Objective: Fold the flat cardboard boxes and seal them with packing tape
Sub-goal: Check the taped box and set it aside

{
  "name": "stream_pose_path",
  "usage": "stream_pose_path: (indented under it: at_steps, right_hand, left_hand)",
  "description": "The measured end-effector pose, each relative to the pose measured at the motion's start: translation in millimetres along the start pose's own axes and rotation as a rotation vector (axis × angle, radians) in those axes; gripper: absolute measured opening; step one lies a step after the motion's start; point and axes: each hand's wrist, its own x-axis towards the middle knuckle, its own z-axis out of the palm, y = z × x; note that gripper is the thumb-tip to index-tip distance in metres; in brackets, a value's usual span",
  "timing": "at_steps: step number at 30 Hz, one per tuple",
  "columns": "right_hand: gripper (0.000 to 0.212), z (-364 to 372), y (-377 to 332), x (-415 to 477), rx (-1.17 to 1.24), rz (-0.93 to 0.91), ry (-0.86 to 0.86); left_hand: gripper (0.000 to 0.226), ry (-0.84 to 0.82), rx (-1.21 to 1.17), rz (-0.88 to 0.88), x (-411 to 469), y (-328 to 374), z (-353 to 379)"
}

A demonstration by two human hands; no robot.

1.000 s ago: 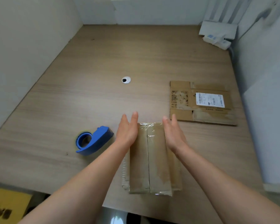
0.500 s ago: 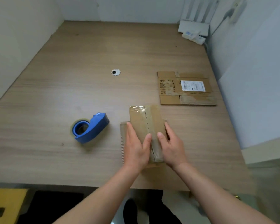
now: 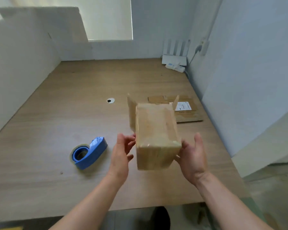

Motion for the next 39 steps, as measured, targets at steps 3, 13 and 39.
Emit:
stream_pose_path:
  at_steps: [3,13,39]
  right_hand:
    - [0.073,-3,7,-9,-0.037,-0.001,0.014]
    - [0.057,18,46,-29,-0.371,-0.069,0.182]
    - [0.041,18,-81,110,-1.849,-0.239,-0.246]
  left_hand:
    - [0.076,-0.085,0.042,-0.067,-6,2,-6]
    - [0.019,0.037,0.204,-0.193,-36,-31,9]
    - [0.079,0.223,0.072,-0.475,-5,-14,35]
